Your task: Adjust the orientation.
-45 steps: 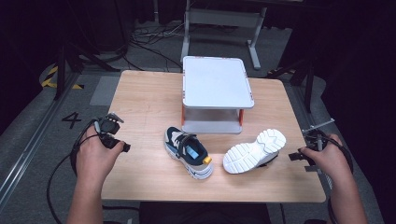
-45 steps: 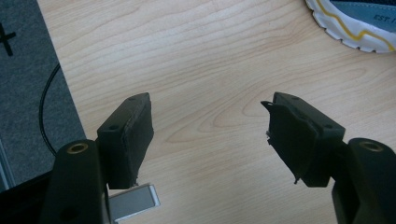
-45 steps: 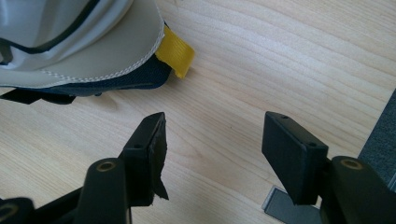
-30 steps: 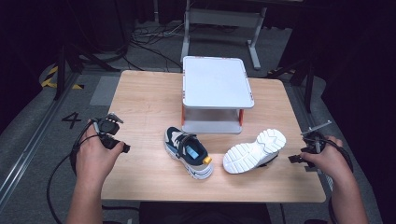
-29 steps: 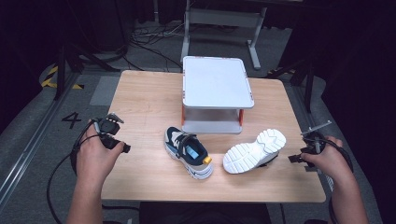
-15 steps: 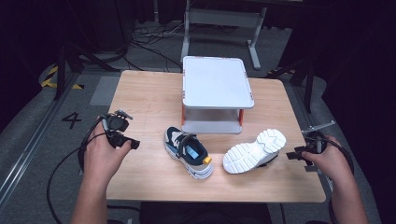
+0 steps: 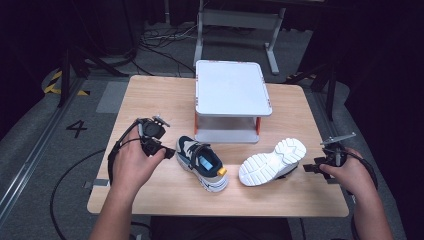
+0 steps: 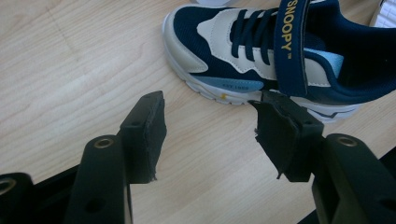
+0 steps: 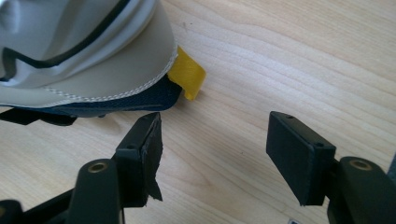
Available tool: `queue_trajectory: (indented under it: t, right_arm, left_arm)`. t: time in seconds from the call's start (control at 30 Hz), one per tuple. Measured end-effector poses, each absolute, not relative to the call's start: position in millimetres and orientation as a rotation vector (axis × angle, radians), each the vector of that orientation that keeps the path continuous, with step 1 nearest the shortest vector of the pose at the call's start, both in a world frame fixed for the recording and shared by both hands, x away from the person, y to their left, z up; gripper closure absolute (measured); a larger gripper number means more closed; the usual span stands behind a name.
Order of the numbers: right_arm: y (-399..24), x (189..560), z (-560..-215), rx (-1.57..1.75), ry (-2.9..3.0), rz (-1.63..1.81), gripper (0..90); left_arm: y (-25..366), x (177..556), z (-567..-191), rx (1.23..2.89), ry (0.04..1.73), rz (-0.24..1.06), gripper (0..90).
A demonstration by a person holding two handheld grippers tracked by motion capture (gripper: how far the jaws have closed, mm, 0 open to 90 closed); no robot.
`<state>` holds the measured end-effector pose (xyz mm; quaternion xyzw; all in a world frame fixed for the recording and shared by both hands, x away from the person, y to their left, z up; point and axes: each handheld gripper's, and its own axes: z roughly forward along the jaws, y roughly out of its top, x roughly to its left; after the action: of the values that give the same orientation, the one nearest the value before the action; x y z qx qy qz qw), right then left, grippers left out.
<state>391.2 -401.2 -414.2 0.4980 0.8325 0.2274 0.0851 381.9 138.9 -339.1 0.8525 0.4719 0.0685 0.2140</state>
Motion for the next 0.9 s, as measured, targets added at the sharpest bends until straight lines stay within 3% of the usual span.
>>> queue_trajectory:
  t: [0.3, 0.67, 0.9]
  right_arm:
    - [-402, 381, -415, 1.481, 2.444, 0.696, 37.4]
    - [-401, 371, -420, 1.468, 2.45, 0.71, 37.4]
    - [-401, 368, -419, 1.469, 2.441, 0.712, 37.8]
  left_arm:
    - [96, 393, -342, 2.387, 1.208, 0.061, 39.7]
    - [65, 415, -357, 2.464, 1.146, 0.068, 39.7]
    - [52, 428, -375, 2.499, 1.172, 0.018, 44.8]
